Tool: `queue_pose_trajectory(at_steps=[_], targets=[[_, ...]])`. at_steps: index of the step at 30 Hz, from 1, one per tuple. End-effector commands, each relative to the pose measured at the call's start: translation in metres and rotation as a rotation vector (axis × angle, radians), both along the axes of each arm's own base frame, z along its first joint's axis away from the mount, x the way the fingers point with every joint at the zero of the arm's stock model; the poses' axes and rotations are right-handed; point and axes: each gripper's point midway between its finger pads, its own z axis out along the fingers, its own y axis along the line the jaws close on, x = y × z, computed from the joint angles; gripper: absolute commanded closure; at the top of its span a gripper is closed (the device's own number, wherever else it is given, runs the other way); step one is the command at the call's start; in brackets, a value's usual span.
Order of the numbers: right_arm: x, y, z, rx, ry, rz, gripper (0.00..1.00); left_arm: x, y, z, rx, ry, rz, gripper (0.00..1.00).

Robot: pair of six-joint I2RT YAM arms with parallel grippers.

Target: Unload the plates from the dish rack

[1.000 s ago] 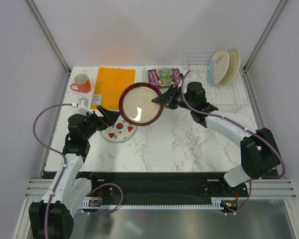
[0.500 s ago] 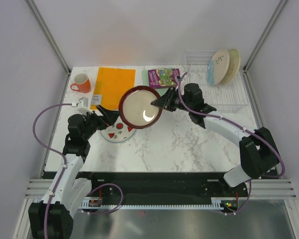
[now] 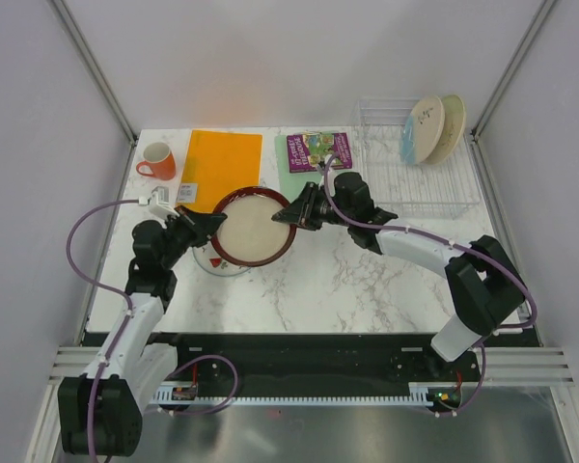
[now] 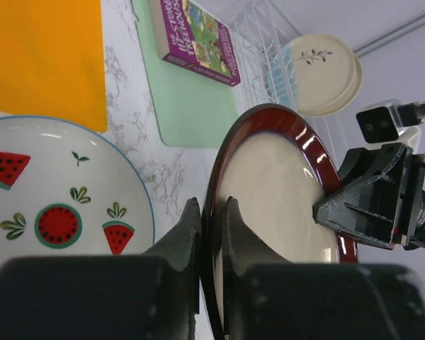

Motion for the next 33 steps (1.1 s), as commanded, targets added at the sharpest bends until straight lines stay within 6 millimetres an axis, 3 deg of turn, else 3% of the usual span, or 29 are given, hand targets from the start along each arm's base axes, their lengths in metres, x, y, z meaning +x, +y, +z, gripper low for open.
queue_pose_trajectory(at_steps=[1,4,6,7,9,10,13,19,27,33], targets=[[0.008,0.012,0.082,0.167,-0.197,0.012,1.00,-0.004,-0.005,0.011,0.033,-0.027,-0.033,0.98],[0.013,0.008,0.079,0.116,-0.211,-0.008,1.00,-0.002,0.004,0.006,0.094,0.008,0.004,0.98],[0.017,0.002,0.068,0.038,-0.214,-0.030,0.82,0.001,0.014,0.000,0.140,0.062,0.053,0.98],[0.022,-0.002,0.072,0.018,-0.231,-0.055,0.65,0.002,0.018,-0.003,0.169,0.074,0.069,0.98],[0.029,-0.013,0.062,-0.048,-0.231,-0.084,0.42,0.003,0.031,-0.013,0.206,0.130,0.130,0.98],[0.033,-0.018,0.063,-0.064,-0.238,-0.107,0.38,0.004,0.035,-0.014,0.219,0.135,0.150,0.98],[0.045,-0.040,0.054,-0.118,-0.233,-0.157,0.32,0.009,0.046,-0.016,0.249,0.141,0.206,0.98],[0.061,-0.082,0.040,-0.170,-0.215,-0.225,0.31,0.026,0.053,-0.027,0.281,0.179,0.240,0.98],[0.057,-0.102,0.021,-0.198,-0.185,-0.221,0.31,0.043,0.059,-0.034,0.269,0.162,0.283,0.98],[0.057,-0.108,0.013,-0.209,-0.172,-0.215,0.31,0.040,0.071,-0.044,0.284,0.147,0.342,0.98]])
